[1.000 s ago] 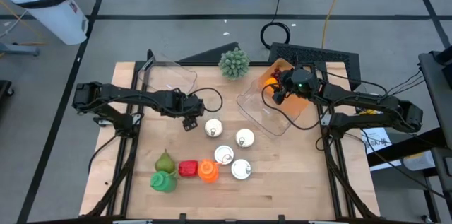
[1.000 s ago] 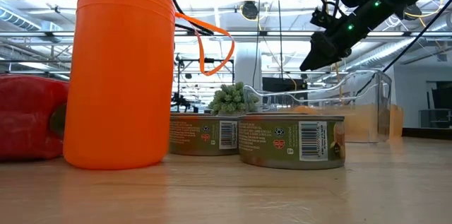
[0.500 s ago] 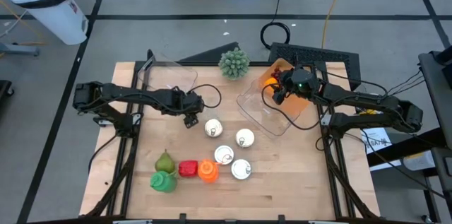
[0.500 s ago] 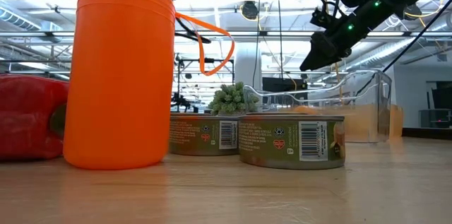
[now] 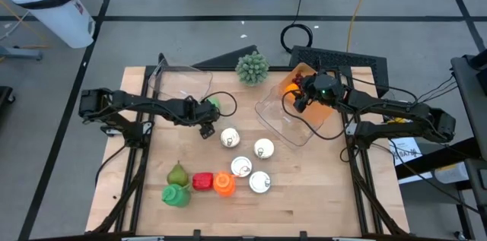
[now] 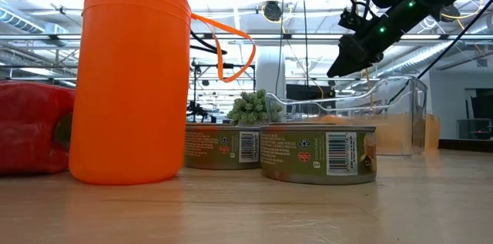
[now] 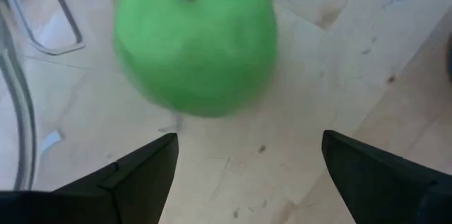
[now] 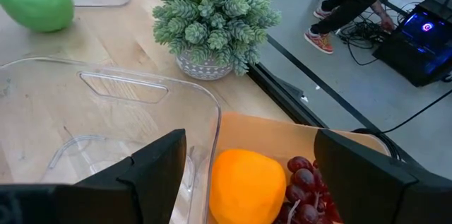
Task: Pick & Place Food Item
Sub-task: Put the green apple into the orange bin
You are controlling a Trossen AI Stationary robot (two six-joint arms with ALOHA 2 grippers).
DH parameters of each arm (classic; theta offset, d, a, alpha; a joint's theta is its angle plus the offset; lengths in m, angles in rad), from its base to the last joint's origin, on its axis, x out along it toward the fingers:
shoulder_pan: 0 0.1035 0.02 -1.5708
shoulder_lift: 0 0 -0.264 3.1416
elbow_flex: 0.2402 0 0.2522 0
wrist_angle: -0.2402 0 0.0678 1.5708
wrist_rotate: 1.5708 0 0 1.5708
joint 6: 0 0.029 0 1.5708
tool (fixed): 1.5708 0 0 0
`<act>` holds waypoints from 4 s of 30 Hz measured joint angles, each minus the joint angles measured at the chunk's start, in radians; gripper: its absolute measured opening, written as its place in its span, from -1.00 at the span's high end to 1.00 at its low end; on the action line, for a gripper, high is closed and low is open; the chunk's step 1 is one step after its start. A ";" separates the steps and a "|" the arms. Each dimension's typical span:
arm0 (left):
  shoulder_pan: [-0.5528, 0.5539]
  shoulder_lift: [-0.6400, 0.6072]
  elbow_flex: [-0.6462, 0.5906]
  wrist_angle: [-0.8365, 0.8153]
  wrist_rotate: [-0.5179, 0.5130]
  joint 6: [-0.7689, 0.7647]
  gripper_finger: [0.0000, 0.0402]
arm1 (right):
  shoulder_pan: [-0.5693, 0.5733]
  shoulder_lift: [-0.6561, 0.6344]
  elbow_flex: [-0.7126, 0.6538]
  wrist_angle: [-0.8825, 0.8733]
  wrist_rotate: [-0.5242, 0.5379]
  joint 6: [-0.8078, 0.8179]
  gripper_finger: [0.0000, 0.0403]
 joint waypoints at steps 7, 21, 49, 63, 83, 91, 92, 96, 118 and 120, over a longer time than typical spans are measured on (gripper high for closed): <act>0.000 0.000 0.009 0.079 -0.003 -0.010 -0.74 | 0.000 0.000 0.000 0.000 0.000 0.000 -0.45; 0.038 0.000 0.098 0.237 -0.134 0.255 -0.74 | 0.000 0.000 0.000 0.000 -0.001 -0.005 -0.45; -0.026 -0.035 0.083 0.154 0.248 0.032 -0.74 | 0.000 0.000 0.000 0.001 0.000 -0.026 -0.45; -0.061 -0.086 0.083 0.114 -0.008 0.102 -0.74 | 0.000 0.000 0.000 0.001 0.000 -0.026 -0.45; -0.003 0.024 0.085 0.521 0.130 0.019 -0.74 | 0.000 0.000 0.000 0.001 0.000 -0.026 -0.45; 0.040 0.079 0.181 0.434 0.120 0.246 -0.74 | 0.000 0.000 0.000 0.001 -0.001 -0.026 -0.45; 0.050 0.077 0.201 0.401 0.119 0.294 -0.74 | 0.000 0.000 0.000 0.002 -0.001 -0.026 -0.45; 0.111 0.077 0.271 0.321 0.136 0.291 -0.74 | 0.000 0.000 0.000 0.002 -0.001 -0.018 -0.45; 0.169 0.237 0.390 0.154 0.188 -0.212 -0.74 | 0.000 0.000 0.000 0.002 -0.001 -0.008 -0.45; 0.162 0.251 0.391 0.172 0.191 -0.203 -0.74 | 0.000 0.000 0.000 0.002 -0.001 -0.008 -0.45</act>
